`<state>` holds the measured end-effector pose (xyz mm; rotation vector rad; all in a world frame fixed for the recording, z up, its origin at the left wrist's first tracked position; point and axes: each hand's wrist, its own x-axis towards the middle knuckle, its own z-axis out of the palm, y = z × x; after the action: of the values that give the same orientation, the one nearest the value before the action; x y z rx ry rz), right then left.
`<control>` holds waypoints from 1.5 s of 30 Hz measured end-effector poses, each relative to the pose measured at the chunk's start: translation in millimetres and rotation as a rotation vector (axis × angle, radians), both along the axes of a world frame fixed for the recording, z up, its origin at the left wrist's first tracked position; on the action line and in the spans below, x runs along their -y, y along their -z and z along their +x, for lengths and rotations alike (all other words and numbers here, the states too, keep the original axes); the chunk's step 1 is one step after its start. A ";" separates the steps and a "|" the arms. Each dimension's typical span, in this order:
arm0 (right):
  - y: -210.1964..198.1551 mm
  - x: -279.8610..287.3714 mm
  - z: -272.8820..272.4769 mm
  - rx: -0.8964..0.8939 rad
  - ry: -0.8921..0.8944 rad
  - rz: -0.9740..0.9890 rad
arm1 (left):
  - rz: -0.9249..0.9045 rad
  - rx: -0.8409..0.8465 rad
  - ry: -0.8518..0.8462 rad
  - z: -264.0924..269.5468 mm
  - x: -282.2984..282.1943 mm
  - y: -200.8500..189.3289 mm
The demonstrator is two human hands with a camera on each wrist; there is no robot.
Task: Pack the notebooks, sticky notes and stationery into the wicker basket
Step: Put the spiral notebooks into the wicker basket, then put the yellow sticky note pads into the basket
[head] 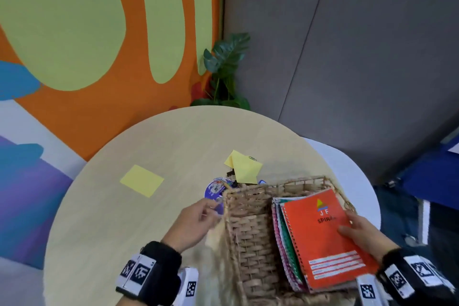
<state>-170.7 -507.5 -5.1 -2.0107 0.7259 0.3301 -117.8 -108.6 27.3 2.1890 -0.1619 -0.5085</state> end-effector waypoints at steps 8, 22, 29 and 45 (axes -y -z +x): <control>1.5 -20.4 19.1 -0.106 -0.082 -0.640 | 0.415 -0.046 -0.320 108.0 -116.7 53.9; -74.7 -166.9 207.3 0.146 -0.652 -0.596 | 0.944 -0.005 0.341 227.5 -168.1 96.1; -12.5 -221.1 285.4 -0.376 -0.746 -0.698 | 0.906 0.039 0.458 235.8 -183.8 105.4; 28.0 -242.9 306.4 -0.573 -0.886 -0.880 | 1.087 0.025 0.352 220.5 -162.9 92.6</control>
<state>135.7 -264.5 -33.1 -3.0662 0.2448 1.3230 102.7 54.3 -65.3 3.2488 -0.3450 -0.9091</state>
